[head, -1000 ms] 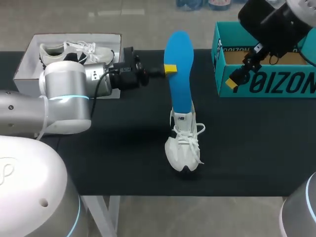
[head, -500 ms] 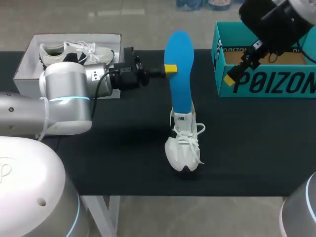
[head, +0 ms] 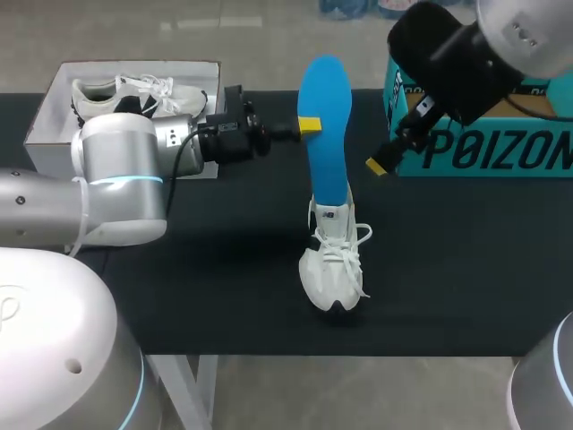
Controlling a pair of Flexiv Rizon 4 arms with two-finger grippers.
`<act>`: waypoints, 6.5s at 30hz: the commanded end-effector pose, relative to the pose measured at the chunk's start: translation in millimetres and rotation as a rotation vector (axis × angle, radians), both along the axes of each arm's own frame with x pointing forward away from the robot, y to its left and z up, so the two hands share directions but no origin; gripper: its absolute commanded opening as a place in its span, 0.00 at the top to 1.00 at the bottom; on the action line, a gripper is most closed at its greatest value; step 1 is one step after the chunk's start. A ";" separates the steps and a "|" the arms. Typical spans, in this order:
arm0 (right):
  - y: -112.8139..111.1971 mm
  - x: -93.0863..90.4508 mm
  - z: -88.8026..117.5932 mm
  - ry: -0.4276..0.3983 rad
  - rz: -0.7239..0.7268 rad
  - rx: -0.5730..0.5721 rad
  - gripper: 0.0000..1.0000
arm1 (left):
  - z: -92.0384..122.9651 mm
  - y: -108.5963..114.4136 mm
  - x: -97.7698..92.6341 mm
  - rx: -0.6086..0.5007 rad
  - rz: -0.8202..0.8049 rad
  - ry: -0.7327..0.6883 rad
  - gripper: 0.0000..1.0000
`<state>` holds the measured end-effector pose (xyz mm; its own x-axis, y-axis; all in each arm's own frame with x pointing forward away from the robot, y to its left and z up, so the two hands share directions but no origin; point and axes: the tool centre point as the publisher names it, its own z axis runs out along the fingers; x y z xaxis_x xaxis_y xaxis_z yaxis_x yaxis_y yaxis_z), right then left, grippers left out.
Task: Take the shoe out of the shoebox, open the shoe tongue, remove and reinsert the insole, then place the shoe into the shoebox
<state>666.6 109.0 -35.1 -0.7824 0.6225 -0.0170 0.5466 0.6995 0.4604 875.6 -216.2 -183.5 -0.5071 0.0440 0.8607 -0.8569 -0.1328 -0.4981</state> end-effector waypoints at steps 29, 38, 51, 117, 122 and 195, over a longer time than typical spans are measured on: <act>6.3 4.5 3.0 0.010 -0.002 -0.013 0.00 | 3.1 -2.0 -2.2 0.015 -0.013 -0.103 1.00; 6.3 4.5 3.0 0.010 -0.002 -0.013 0.00 | 1.4 13.7 -40.6 -0.135 0.013 -0.673 1.00; 6.3 4.5 3.0 0.010 -0.002 -0.013 0.00 | 7.3 19.7 -50.3 -0.089 -0.006 -0.839 1.00; 6.3 4.5 3.0 0.010 -0.002 -0.013 0.00 | 17.8 21.7 -122.4 -0.036 -0.057 -1.454 1.00; 6.3 4.5 3.0 0.010 -0.002 -0.013 0.00 | 17.8 21.7 -122.4 -0.036 -0.057 -1.454 1.00; 6.3 4.5 3.0 0.010 -0.002 -0.013 0.00 | 44.7 30.9 -121.1 0.059 -0.165 -3.035 1.00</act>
<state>669.4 113.1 -32.3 -0.7817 0.6235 -0.0181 0.5504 0.7032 0.4501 761.3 -187.7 -134.4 0.0881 0.1478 -0.9851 0.9869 -0.1471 0.0662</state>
